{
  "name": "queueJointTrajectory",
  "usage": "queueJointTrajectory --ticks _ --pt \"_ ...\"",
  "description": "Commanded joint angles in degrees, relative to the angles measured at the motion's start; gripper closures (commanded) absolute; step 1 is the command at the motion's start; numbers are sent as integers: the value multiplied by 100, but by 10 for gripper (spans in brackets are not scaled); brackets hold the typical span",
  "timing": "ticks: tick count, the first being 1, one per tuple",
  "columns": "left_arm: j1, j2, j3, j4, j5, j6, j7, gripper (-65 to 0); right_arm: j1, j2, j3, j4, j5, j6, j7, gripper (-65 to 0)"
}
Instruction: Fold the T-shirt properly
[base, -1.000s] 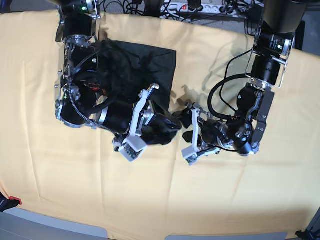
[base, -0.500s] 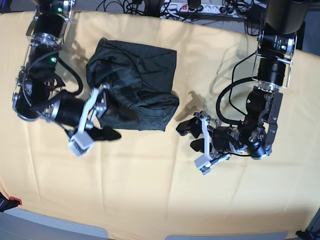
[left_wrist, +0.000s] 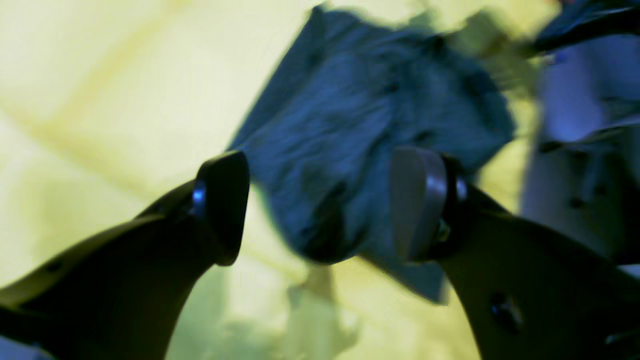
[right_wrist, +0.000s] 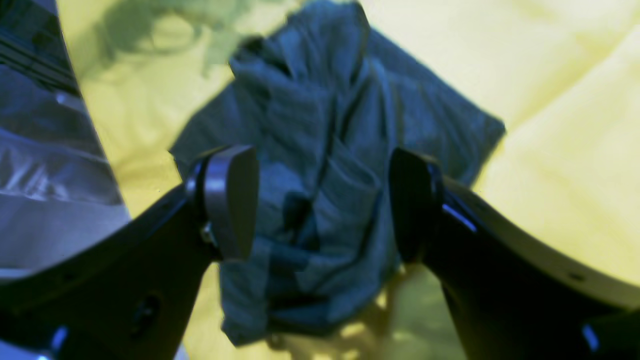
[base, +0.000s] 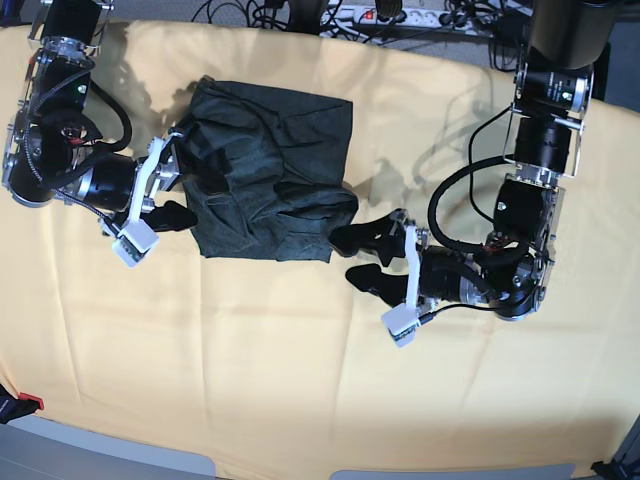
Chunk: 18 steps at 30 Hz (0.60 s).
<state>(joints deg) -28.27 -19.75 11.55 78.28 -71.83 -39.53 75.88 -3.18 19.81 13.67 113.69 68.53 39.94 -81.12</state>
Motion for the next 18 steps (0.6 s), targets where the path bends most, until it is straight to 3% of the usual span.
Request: queueJointTrajectory --ticks 1,4,11,15,18 --pt "-184 -22 -20 79 -461 -47 96 -449 94 107 173 103 129 6 112 -418" --pt "-225 146 81 83 -1137 -47 412 -449 70 118 704 103 136 6 138 -418" --pt "-227 660 809 85 -1067 -47 412 -449 -243 129 1764 101 514 6 155 -418" --pt "-223 984 1246 85 240 -47 319 -449 -496 133 2037 101 476 6 153 -418" --pt "-221 1130 1471 85 1047 -47 -302 -449 -610 131 2205 101 485 6 153 -418"
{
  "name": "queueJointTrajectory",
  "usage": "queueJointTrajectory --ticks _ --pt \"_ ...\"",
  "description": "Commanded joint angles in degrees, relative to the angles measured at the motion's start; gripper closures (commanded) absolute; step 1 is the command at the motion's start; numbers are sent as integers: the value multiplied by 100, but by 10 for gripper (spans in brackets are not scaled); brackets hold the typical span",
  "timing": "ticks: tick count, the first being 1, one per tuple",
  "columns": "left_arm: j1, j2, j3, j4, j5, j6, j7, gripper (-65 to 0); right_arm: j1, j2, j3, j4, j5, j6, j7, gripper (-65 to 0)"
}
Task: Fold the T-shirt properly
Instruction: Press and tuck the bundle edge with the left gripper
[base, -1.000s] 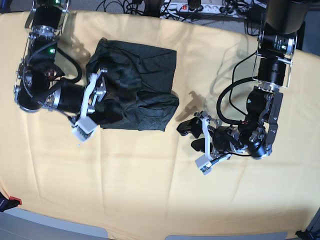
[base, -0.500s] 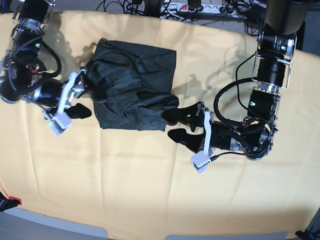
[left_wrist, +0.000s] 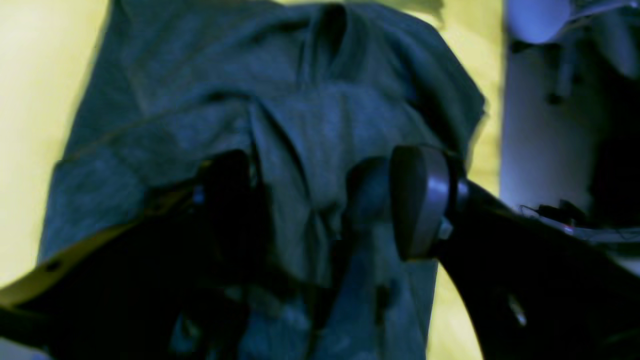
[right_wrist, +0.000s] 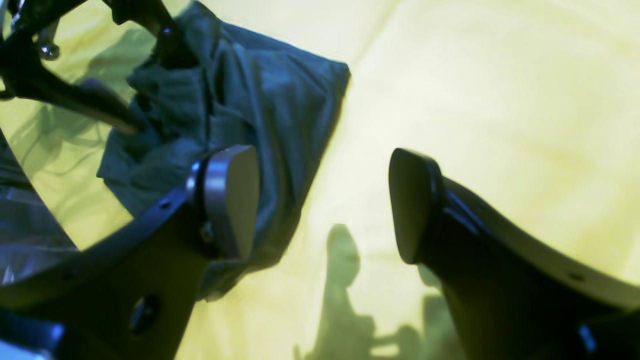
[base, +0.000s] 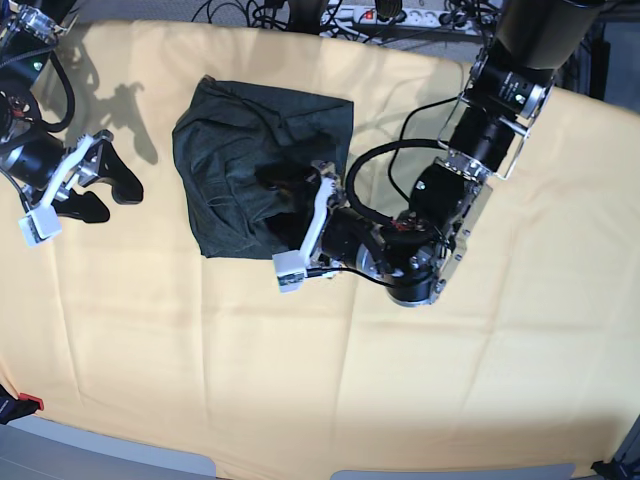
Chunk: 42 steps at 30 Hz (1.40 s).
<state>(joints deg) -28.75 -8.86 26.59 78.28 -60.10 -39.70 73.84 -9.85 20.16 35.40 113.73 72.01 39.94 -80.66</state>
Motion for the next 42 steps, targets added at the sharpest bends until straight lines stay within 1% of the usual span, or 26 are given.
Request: queueJointTrajectory --ticks 1,2,4,7,8,9,10,11,12,14,15,16,17,20,22,24,27,28,30,34,37,40,42 --pt "-175 92 28 85 85 -30 -240 -449 20 96 79 96 138 6 109 -418" --pt "-173 142 79 85 304 -30 -348 -449 -13 98 120 96 160 6 111 -418" --pt "-157 225 160 85 551 -30 -490 -449 -15 96 153 96 149 6 107 -417" --pt "-142 334 190 83 540 -30 -505 -449 -11 96 151 96 153 6 114 -417" --pt "-140 361 190 83 531 -30 -501 -448 -11 98 153 96 151 6 153 -405" --pt "-142 372 190 83 520 -30 -498 -432 -11 98 153 96 149 6 153 -377" --pt "-142 382 190 83 522 -30 -498 -395 -11 98 153 96 149 6 153 -335" --pt "-142 382 190 83 522 -30 -496 -330 -11 96 153 96 149 6 153 -287" --pt "-142 382 190 83 522 -30 -487 -245 -11 98 153 96 149 6 153 -234" --pt "-142 380 190 83 522 -30 -485 -33 -9 96 153 96 149 6 153 -127" --pt "-142 380 190 83 522 -30 -485 0 -9 98 153 96 149 6 155 -91" --pt "-142 380 190 83 520 -30 -485 0 -9 98 153 96 149 6 155 -70" --pt "-142 380 190 83 520 -30 -485 0 -9 98 153 96 149 6 155 -65" --pt "-144 358 179 83 472 -30 -400 0 -9 98 153 96 149 6 155 -65" --pt "-151 361 179 85 251 -30 -249 0 -9 98 153 96 149 6 155 -65" --pt "-175 361 175 96 -87 -30 35 0 -9 98 153 96 146 6 153 -65" --pt "-175 361 96 203 -527 -30 616 0 -11 98 153 96 107 6 153 -65" --pt "-177 348 63 254 -564 -30 616 0 -9 98 153 96 107 6 153 -65" --pt "-177 214 59 374 -588 -30 616 0 -11 98 153 96 107 6 153 -65" --pt "-175 -168 24 660 -645 -30 616 0 -11 96 153 96 109 6 153 -65" --pt "-175 -468 -55 887 -743 85 616 0 -9 96 153 96 109 6 153 -65" --pt "-173 -761 -127 1023 -1211 101 616 0 -11 96 153 96 107 6 153 -65" --pt "-170 -914 -160 1062 -1624 238 616 0 -11 96 153 96 107 6 153 -65"
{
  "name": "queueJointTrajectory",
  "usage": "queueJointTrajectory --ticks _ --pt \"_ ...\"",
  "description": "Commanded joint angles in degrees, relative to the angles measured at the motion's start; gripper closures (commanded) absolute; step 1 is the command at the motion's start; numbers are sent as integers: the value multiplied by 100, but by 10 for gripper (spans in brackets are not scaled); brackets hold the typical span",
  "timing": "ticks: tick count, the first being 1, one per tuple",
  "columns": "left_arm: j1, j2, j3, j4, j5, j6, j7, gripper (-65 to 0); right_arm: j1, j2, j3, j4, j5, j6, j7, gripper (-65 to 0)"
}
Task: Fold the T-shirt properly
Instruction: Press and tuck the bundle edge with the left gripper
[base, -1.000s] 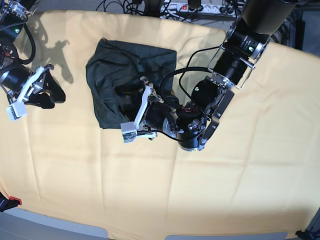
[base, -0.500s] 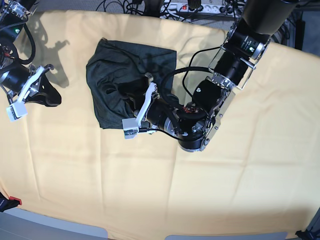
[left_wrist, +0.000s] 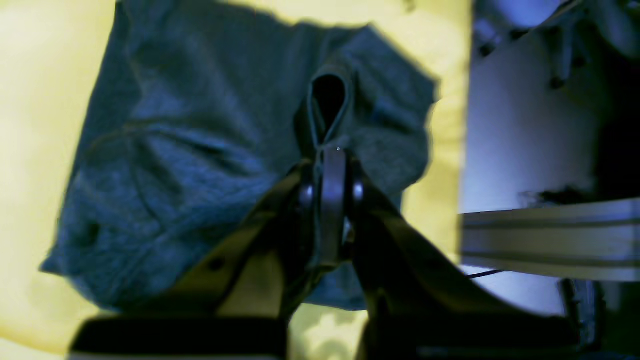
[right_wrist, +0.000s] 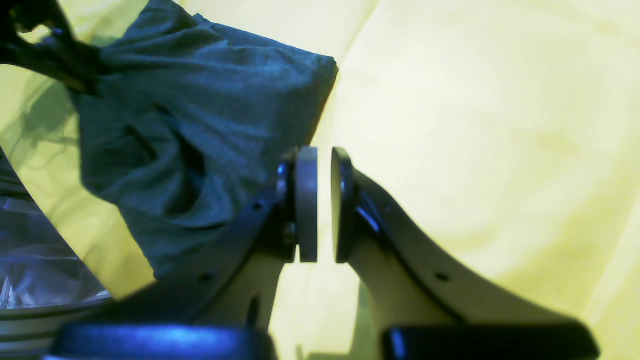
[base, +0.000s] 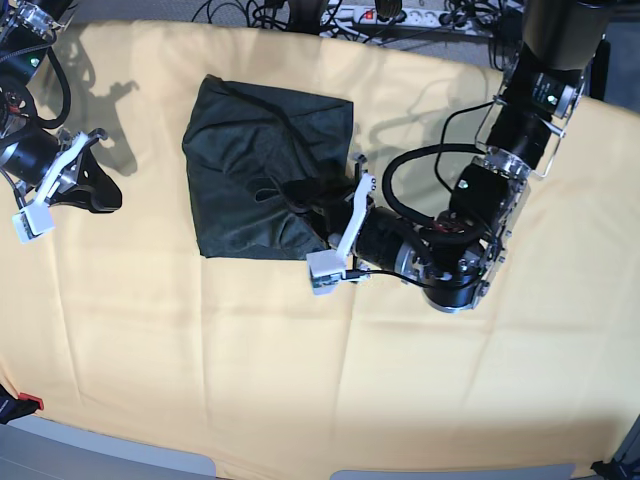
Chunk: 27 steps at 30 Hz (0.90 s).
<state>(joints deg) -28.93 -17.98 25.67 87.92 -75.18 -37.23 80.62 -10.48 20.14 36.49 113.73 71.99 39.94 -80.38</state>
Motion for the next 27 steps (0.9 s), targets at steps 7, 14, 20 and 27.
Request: queueJointTrajectory --ticks 7,14,20,27 --pt "-122 -431 -68 96 -553 129 -62 0 52 98 44 96 111 6 125 -65" --pt "-44 -603 -68 94 -501 131 -62 0 52 98 44 96 109 6 122 -65" --pt "232 -603 -68 94 -83 122 -62 -168 52 98 42 96 111 6 122 -65" --pt "153 -619 -74 96 599 127 -62 -494 52 98 42 96 111 6 122 -66"
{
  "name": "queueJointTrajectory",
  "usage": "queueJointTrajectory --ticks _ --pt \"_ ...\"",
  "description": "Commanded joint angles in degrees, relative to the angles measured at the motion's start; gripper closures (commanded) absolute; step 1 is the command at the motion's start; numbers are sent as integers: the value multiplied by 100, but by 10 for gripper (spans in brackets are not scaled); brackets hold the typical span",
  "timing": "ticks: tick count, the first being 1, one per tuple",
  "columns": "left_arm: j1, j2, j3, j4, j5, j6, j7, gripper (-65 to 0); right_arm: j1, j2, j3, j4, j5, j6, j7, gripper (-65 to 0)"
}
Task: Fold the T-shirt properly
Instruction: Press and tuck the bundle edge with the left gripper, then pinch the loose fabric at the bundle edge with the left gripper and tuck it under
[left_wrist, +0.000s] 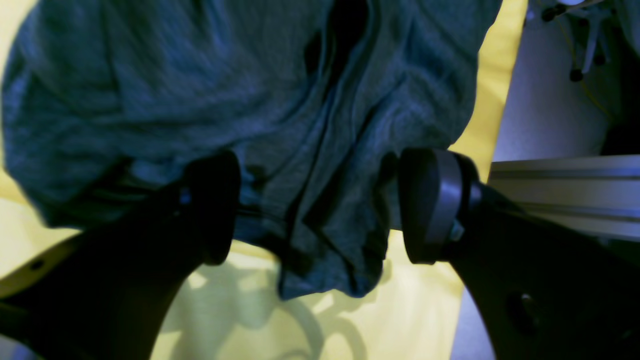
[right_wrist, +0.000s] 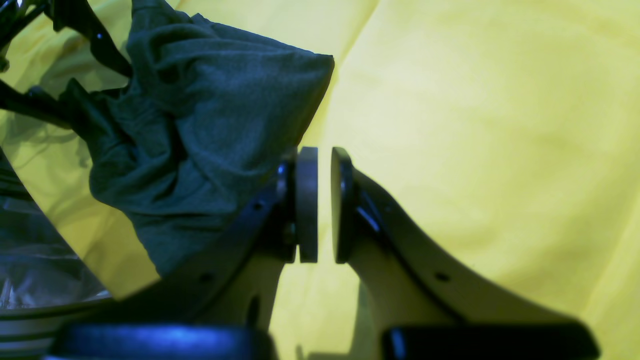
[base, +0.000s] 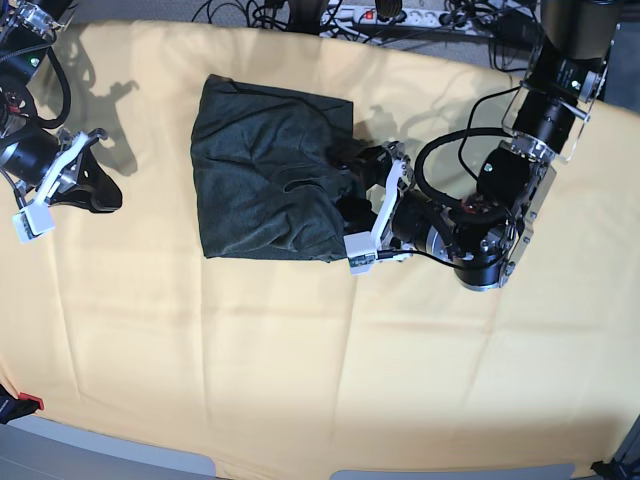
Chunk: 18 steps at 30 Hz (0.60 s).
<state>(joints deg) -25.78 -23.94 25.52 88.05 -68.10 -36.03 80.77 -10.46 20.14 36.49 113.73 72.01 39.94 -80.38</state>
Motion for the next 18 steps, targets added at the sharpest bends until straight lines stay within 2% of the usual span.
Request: queueJointTrajectory --ticks 1,2,5,7,11,15,18 --pt "-208 -20 -59 83 -92 7 -77 -494 50 98 42 96 109 6 122 -66" --pt "-264 -20 -59 83 -52 17 -77 -494 50 98 42 96 109 6 122 -66" --pt "-448 -17 -111 83 428 457 -77 -494 50 98 42 96 109 6 122 -66" --pt "-509 -17 -271 83 896 697 -118 -494 50 98 42 96 109 6 122 -66" --pt "-496 -17 -866 81 1919 1196 -538 -494 48 98 42 96 111 6 122 -66" --pt "-352 -22 -1360 55 2120 1272 -599 -494 50 98 42 96 111 6 122 -66" --pt "-181 -17 -1456 26 2107 1244 -601 -494 50 98 42 96 120 6 125 -66"
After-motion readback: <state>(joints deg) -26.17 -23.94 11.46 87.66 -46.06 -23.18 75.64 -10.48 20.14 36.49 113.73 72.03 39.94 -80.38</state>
